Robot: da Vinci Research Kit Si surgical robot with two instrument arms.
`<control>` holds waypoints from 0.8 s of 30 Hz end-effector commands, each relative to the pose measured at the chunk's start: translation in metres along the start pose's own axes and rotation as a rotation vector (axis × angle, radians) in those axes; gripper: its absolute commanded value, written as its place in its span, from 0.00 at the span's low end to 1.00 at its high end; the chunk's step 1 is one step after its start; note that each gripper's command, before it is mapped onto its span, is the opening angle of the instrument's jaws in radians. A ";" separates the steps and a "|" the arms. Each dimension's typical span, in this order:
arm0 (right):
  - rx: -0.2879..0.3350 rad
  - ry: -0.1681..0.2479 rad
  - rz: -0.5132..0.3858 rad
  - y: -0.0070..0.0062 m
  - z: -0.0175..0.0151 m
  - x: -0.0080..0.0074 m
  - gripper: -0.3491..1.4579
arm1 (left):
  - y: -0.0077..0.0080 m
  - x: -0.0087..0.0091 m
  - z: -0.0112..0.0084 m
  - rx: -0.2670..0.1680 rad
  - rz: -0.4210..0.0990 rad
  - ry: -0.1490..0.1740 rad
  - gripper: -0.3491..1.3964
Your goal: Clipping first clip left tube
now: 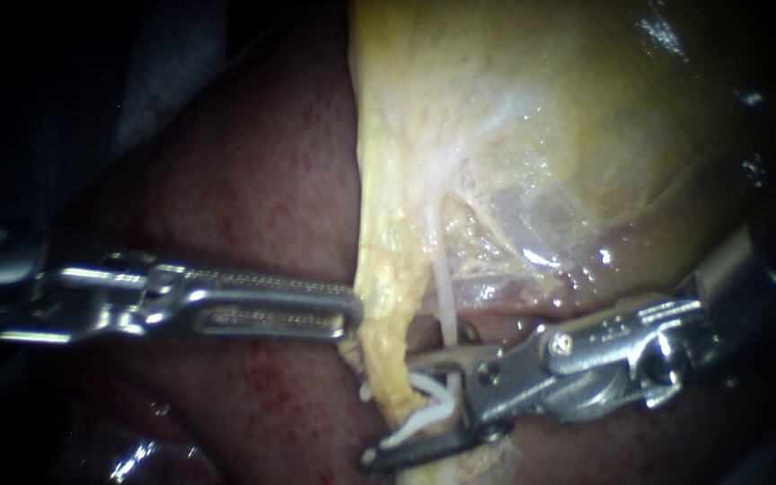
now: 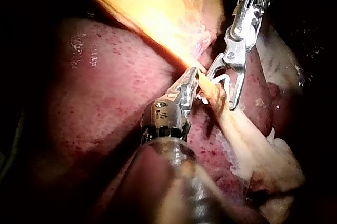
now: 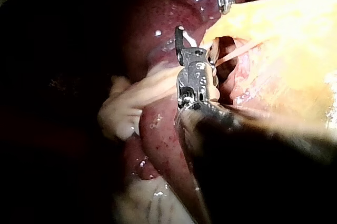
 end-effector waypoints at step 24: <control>-0.002 0.001 0.067 0.0027 -0.0004 -0.0015 0.00 | 0.0000 -0.0001 0.0002 -0.001 -0.001 0.000 0.00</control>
